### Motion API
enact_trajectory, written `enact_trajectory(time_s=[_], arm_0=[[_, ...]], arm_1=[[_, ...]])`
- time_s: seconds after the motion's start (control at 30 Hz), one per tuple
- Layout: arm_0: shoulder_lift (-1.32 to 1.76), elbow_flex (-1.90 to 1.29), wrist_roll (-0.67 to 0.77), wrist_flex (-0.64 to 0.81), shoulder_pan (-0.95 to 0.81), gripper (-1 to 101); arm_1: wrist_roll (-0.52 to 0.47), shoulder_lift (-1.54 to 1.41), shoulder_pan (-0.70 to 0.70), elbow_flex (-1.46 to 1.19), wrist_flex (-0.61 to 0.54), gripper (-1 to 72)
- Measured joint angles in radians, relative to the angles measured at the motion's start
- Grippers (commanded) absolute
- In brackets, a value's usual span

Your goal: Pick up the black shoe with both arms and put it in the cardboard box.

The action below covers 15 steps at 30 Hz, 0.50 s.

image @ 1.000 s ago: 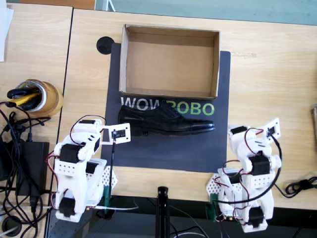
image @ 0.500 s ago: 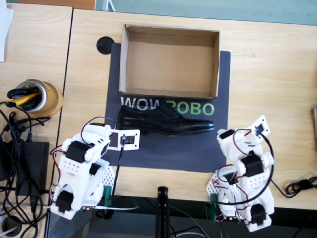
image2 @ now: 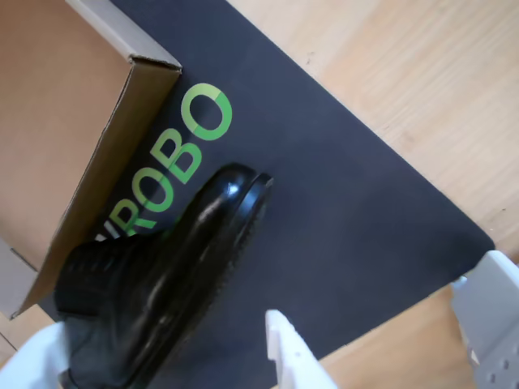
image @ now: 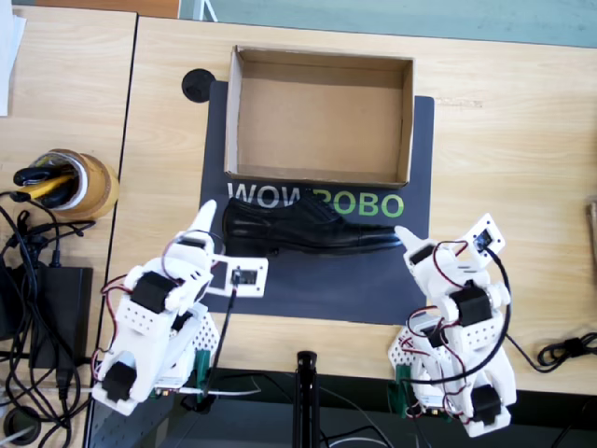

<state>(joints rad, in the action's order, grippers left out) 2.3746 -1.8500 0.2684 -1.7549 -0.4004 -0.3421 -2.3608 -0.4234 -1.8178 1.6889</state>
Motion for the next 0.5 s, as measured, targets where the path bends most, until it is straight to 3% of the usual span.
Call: enact_trajectory(time_s=[0.5], arm_0=[[-0.218,-0.006,0.091,0.080,-0.176,83]], arm_1=[[0.000,0.021,-0.006,-0.089,-0.002,52.6]])
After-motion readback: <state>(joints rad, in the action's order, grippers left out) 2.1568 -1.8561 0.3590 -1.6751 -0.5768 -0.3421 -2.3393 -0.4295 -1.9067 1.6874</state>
